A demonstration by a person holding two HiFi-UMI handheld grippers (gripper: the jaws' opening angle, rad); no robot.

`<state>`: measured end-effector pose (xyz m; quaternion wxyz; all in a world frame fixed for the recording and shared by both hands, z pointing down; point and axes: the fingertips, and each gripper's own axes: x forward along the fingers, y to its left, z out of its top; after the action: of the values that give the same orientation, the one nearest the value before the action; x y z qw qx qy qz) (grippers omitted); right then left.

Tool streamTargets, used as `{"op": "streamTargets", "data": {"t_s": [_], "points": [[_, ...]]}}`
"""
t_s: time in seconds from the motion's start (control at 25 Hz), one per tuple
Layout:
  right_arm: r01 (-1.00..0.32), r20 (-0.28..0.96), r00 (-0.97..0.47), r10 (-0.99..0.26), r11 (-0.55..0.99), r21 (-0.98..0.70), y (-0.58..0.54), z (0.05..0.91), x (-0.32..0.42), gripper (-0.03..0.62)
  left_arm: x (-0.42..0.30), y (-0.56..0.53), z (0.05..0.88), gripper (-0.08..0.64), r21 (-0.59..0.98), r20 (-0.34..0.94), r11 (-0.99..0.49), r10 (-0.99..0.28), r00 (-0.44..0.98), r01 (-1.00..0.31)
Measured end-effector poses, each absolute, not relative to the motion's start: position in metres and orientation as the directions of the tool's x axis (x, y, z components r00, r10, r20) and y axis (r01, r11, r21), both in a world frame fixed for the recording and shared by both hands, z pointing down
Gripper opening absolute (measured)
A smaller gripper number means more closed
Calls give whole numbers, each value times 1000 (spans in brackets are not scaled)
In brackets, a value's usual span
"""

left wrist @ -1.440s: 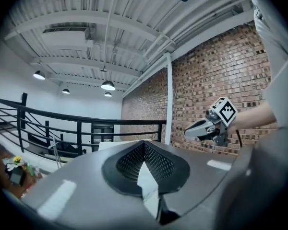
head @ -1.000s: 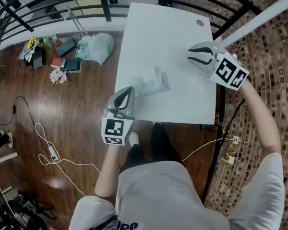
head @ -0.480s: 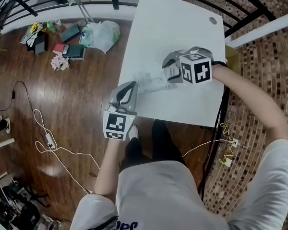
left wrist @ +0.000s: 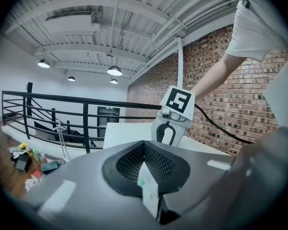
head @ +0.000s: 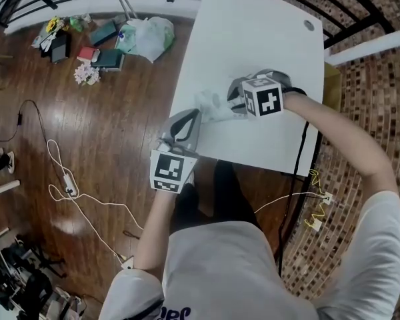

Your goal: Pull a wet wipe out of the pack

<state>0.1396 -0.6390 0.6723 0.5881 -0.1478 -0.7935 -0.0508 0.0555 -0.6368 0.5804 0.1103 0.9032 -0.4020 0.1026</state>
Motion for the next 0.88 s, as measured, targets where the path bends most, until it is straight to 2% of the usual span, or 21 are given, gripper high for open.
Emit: {"op": "streamTargets", "data": {"t_s": [0.12, 0.32, 0.88], "points": [[273, 946, -269, 180, 956, -104, -639, 681, 138, 90, 56, -632, 582, 16, 125, 275, -656, -697, 662, -744], [273, 952, -256, 169, 957, -96, -638, 686, 141, 6, 60, -627, 585, 17, 131, 279, -662, -690, 668, -738], [272, 963, -264, 56, 962, 19, -644, 617, 151, -3, 74, -620, 565, 17, 141, 252, -677, -681, 688, -722]]}}
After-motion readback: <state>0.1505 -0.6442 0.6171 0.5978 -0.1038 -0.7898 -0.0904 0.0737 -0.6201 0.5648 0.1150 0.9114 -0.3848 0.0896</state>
